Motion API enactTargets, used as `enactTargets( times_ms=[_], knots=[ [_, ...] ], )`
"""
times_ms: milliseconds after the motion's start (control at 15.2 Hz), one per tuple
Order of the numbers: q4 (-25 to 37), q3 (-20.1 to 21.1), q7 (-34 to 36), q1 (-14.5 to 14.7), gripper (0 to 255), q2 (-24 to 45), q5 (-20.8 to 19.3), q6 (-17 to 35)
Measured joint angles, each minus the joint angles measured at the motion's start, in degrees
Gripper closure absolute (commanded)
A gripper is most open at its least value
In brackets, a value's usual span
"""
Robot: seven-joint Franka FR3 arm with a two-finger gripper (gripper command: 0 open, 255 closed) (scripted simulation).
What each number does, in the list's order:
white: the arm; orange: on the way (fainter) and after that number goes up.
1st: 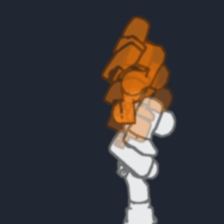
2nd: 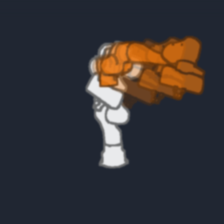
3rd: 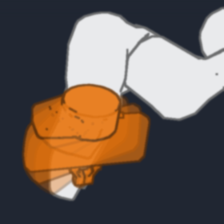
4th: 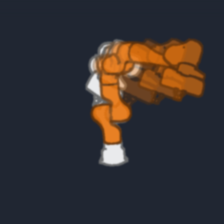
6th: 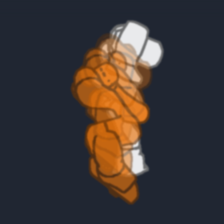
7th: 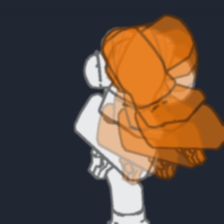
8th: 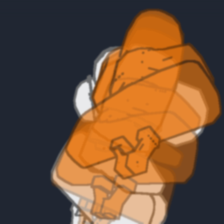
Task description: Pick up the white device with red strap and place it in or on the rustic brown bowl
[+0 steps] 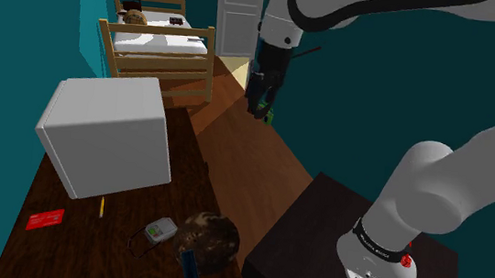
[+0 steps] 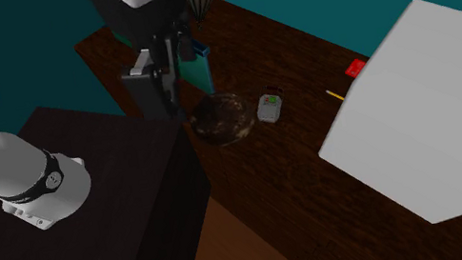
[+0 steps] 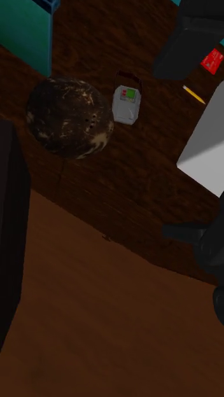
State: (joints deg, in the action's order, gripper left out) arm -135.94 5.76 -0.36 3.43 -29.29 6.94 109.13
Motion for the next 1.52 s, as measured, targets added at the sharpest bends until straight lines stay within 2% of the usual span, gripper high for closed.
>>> enactTargets(
  times_ms=[660,1122,1518],
  knots=[
    [6.28,4.63,-4.79,3.72,0,20.22,-2.09,11.74],
    [13.8,7.59,-6.27,6.46,0,34.77,-6.25,16.92],
    [22.75,8.98,-7.22,9.59,0,47.26,-11.14,18.56]
  ],
)
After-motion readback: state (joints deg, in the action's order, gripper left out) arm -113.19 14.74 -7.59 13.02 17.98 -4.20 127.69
